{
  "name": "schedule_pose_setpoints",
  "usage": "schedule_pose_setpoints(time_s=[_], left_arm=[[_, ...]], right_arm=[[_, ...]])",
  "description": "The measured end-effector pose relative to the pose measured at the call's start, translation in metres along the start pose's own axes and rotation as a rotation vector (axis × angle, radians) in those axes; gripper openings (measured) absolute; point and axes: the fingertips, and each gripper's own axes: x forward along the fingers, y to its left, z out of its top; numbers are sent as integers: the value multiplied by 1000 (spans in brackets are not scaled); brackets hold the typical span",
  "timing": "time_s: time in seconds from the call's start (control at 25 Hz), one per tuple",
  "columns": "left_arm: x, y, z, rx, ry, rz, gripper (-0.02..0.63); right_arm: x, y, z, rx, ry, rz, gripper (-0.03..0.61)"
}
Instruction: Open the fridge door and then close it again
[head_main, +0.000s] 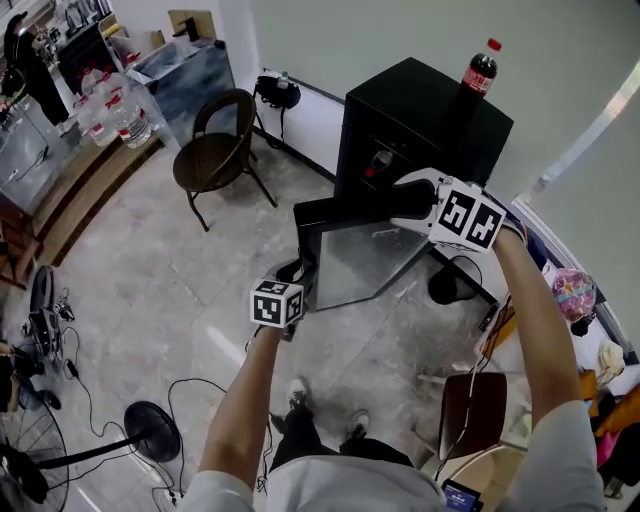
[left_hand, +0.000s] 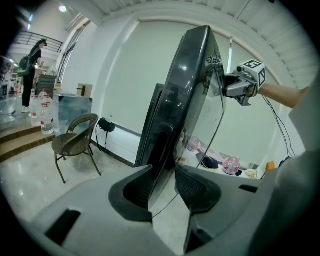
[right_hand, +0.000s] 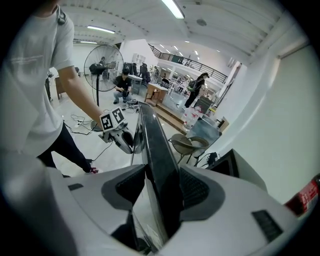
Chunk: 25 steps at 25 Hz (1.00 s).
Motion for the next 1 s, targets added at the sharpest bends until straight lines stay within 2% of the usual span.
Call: schedule_pose_setpoints(time_s=[0.2,0.64,0.8,1.0], left_arm=[[-16,-16,-17,-29,-9,4,123],[-44,-61,-48,-75,-82,51,109],[-54,-82,-63,-63,-77,37,100],[-63,-104,-77,-33,-66,60,87]], right_arm=[[-4,16,1,-51,-6,23,214],[-20,50,-2,-174,-83,-97,245],[-37,60,-9,-109,-137,-183,255],[-68,81,-28,54,-200,-290,255]])
